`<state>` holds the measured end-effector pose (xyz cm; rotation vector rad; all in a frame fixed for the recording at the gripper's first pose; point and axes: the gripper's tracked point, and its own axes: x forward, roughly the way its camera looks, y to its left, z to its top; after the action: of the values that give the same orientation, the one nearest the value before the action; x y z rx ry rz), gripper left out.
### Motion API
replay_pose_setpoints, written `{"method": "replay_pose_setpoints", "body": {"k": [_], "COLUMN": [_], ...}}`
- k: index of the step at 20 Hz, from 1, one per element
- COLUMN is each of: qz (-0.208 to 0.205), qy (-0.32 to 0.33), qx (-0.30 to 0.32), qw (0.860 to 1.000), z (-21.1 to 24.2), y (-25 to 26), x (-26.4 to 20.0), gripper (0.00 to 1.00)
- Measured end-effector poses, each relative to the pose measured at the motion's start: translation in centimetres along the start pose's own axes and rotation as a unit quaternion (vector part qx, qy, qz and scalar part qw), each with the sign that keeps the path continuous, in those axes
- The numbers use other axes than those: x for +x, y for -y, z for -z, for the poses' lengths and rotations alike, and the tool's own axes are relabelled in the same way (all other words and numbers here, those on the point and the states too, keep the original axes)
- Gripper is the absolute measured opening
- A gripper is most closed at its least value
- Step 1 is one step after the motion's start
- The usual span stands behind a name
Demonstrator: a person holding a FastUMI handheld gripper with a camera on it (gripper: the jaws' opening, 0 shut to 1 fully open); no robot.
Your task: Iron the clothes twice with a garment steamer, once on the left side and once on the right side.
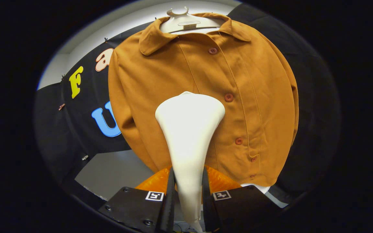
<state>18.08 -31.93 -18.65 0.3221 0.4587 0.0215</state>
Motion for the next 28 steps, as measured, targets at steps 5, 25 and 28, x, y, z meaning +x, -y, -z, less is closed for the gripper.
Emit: {"method": "replay_pose_setpoints", "body": {"k": [5, 25, 28], "qz": [0.006, 0.060, 0.079], "qy": [-0.043, 0.044, 0.101], "qx": [0.009, 0.018, 0.019], "qw": [0.999, 0.997, 0.992], "z": [4.5, -1.4, -7.7], "y": [1.6, 6.4, 9.1], "x": [1.3, -7.7, -8.8], "gripper": [0.40, 0.40, 0.40]}}
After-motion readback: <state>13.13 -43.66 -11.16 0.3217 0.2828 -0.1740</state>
